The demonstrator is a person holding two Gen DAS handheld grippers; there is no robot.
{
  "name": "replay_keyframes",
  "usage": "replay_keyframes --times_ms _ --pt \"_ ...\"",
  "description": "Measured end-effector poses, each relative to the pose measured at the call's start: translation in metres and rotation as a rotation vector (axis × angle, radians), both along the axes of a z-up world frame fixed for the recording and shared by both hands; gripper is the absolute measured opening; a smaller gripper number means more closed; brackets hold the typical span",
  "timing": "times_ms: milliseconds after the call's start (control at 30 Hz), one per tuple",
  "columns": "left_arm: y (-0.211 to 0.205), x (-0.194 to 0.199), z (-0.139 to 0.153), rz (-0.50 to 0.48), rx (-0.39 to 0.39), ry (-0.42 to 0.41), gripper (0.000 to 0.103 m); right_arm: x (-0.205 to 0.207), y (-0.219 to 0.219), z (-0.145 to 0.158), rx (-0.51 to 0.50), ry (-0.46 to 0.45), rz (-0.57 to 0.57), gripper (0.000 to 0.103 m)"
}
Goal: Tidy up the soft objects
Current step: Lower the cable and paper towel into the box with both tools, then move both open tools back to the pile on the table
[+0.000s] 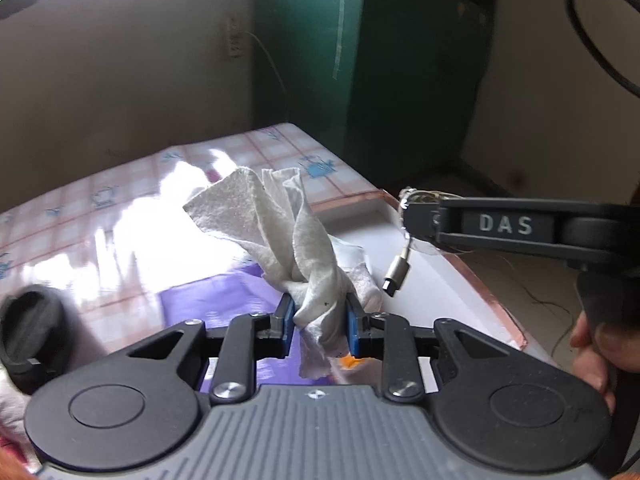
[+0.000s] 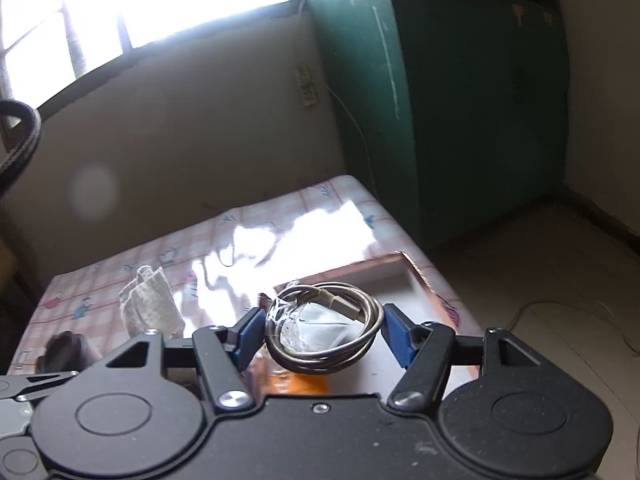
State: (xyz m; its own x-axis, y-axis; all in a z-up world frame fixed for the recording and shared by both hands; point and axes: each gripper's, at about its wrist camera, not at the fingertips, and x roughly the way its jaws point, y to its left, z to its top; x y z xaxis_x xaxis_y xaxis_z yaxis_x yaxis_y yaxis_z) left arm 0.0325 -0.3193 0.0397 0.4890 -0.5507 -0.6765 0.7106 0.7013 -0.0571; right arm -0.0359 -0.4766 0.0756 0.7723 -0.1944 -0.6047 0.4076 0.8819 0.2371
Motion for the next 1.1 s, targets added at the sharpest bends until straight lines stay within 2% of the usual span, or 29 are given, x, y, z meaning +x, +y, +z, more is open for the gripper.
replay_keyframes --times_ms 300,367,500,600,633,767,800,867,900,1100 --pt "-0.035 0.005 -0.022 -0.067 -0.009 0.044 0.028 0.014 -0.031 -0.021 0.018 0.03 -0.024 0.077" --pt "-0.041 0.008 -0.026 -0.096 -0.046 0.067 0.034 0.017 -0.037 -0.022 0.013 0.027 -0.029 0.078" --pt "-0.041 0.009 -0.03 -0.108 -0.075 0.082 0.06 0.016 -0.045 -0.019 0.0 0.003 -0.037 0.081" --pt "-0.038 0.006 -0.028 -0.102 -0.067 0.068 0.064 0.012 -0.048 -0.015 0.0 -0.014 -0.047 0.081" --pt "-0.035 0.005 -0.026 -0.096 -0.067 0.067 0.07 0.01 -0.047 -0.014 0.002 -0.017 -0.046 0.081" --pt "-0.025 0.0 -0.014 -0.035 -0.062 0.036 0.078 0.005 -0.036 -0.008 -0.017 -0.013 -0.027 0.081" --pt "-0.022 -0.001 -0.01 -0.009 -0.053 0.024 0.085 0.002 -0.032 -0.005 -0.025 -0.016 -0.023 0.082" --pt "-0.014 -0.004 -0.002 0.027 -0.044 0.005 0.089 0.0 -0.023 0.0 -0.045 -0.016 -0.022 0.083" --pt "-0.01 -0.005 0.002 0.047 -0.036 0.004 0.095 -0.003 -0.017 0.004 -0.059 -0.016 -0.026 0.085" --pt "0.02 -0.011 0.016 0.183 0.026 0.008 0.098 -0.014 0.011 0.021 -0.107 0.011 -0.012 0.09"
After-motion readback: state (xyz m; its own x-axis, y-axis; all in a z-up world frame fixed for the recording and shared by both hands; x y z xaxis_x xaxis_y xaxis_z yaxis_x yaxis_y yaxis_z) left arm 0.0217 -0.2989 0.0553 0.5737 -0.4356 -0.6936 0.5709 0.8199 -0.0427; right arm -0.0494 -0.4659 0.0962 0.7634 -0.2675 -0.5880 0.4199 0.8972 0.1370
